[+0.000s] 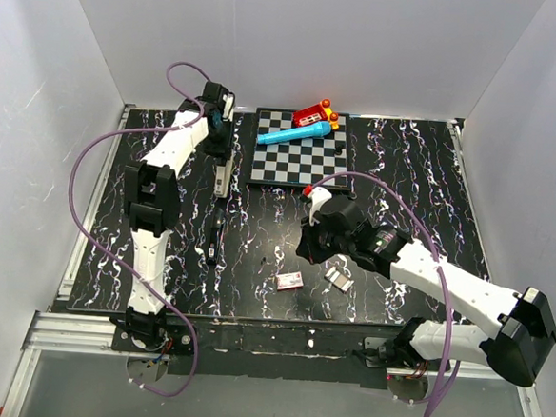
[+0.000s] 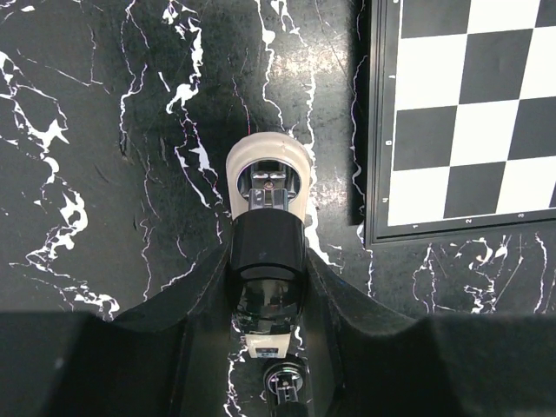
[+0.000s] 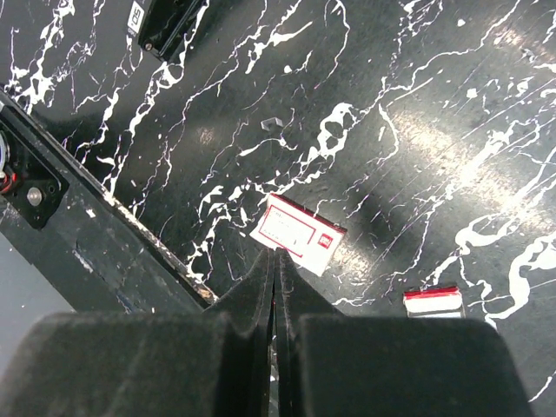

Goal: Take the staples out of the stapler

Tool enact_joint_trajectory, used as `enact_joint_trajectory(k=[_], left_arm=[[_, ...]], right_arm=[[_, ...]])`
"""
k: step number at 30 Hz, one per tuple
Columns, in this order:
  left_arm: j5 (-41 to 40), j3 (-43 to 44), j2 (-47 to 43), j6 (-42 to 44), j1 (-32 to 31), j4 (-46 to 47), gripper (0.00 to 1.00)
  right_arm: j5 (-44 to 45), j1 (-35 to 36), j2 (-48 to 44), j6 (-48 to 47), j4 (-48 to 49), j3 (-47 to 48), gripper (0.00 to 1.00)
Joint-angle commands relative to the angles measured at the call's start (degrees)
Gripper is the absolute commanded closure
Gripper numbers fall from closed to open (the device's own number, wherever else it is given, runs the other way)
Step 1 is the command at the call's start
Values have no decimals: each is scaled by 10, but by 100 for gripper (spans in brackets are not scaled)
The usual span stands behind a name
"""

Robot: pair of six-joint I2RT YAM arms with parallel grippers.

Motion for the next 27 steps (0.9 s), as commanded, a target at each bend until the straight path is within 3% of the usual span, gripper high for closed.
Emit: enact_joint_trajectory(k=[1,12,20,27], left_arm=[[-20,29,-11,6,4,1,100],[-33,34,28,-2,5,20,99],[-34,32,41,-4,5,45,76],[-32,27,46,-6,5,66,68]], right_arm=[[-19,-1,3,9,36,-9,99],[-35,-1,13,7,39,-11,97],[-36,-1,20,2,41,-12,85],[-42,-1,26,2,49,-19,82]])
